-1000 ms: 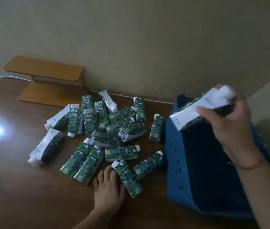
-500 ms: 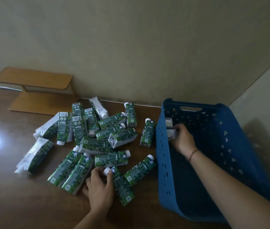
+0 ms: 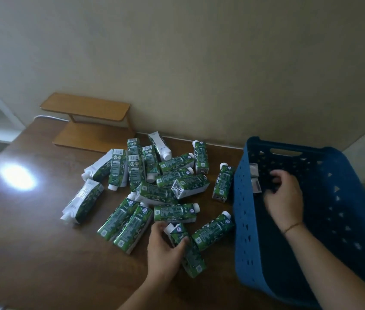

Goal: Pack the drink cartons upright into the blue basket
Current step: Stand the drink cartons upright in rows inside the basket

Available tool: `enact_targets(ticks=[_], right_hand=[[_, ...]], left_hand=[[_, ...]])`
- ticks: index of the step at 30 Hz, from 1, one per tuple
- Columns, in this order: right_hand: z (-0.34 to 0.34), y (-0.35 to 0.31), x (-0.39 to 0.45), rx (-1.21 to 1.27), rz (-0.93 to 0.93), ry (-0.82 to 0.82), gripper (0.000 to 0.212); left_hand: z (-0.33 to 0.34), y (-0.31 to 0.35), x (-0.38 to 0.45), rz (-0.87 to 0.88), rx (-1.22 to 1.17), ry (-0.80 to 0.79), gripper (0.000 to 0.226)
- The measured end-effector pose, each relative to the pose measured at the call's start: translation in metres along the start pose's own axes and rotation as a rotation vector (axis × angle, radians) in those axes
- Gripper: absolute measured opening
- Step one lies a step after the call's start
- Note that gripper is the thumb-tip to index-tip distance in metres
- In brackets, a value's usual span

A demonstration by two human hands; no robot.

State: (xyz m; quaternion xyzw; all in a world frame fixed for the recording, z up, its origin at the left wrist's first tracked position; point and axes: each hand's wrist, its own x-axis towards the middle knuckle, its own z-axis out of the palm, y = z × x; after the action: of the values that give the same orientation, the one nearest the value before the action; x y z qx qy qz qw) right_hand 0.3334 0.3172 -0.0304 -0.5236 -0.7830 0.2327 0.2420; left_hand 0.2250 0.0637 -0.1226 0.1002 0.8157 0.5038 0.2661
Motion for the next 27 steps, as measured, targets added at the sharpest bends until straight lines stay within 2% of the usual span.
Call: enact_targets(ticks=[2,3,4,5,6,8,9,10,12,14,15,17,19,22,24,27], right_hand=[[-0.02,-0.032,-0.019,0.109,-0.303,0.213,0.03],[-0.029,-0.047,-0.031,0.162,-0.481,0.203,0.023],[-0.035,-0.062,-0.043,0.205,-0.639,0.093,0.02],[-0.04,-0.077,-0.056,0.222,-0.736,-0.096,0.025],[-0.044,-0.091,-0.065,0.191,-0.75,-0.338,0.038],[-0.041,-0.107,-0.075,-0.02,-0.647,-0.814,0.081],[-0.039,-0.112,-0.077,-0.073,-0.588,-0.966,0.099],[-0.037,-0.114,-0.079,-0.022,-0.557,-1.039,0.107],[-0.038,-0.116,-0.077,0.262,-0.513,-0.955,0.094],[-0.045,-0.111,-0.072,0.437,-0.461,-0.759,0.074],[-0.05,-0.106,-0.068,0.481,-0.459,-0.662,0.067],[-0.062,-0.092,-0.059,0.511,-0.501,-0.415,0.053],[-0.074,-0.076,-0.049,0.537,-0.502,-0.152,0.039],[-0.089,-0.054,-0.035,0.641,-0.344,0.142,0.028],[-0.092,-0.04,-0.024,0.546,-0.246,0.158,0.032],[-0.074,-0.007,-0.008,0.135,-0.151,-0.105,0.048]], left_hand=[[-0.005,0.006,-0.002,0.047,-0.078,0.017,0.05],[-0.009,0.01,-0.003,0.107,-0.089,0.022,0.053],[-0.014,0.015,-0.004,0.183,-0.091,0.023,0.056],[-0.019,0.022,-0.005,0.261,-0.107,0.023,0.057],[-0.024,0.031,-0.006,0.324,-0.142,0.017,0.056],[-0.032,0.056,-0.01,0.452,-0.247,-0.009,0.054],[-0.034,0.071,-0.013,0.516,-0.308,-0.037,0.053],[-0.035,0.083,-0.015,0.562,-0.375,-0.07,0.052],[-0.036,0.109,-0.02,0.582,-0.534,-0.151,0.041],[-0.032,0.126,-0.024,0.6,-0.615,-0.214,0.029],[-0.028,0.131,-0.027,0.641,-0.584,-0.237,0.031],[-0.015,0.136,-0.03,0.713,-0.394,-0.308,0.042],[0.003,0.139,-0.034,0.682,-0.117,-0.471,0.06],[0.031,0.133,-0.042,0.618,0.238,-0.629,0.091],[0.045,0.129,-0.045,0.56,0.292,-0.666,0.097],[0.057,0.12,-0.044,0.488,0.242,-0.696,0.088]])
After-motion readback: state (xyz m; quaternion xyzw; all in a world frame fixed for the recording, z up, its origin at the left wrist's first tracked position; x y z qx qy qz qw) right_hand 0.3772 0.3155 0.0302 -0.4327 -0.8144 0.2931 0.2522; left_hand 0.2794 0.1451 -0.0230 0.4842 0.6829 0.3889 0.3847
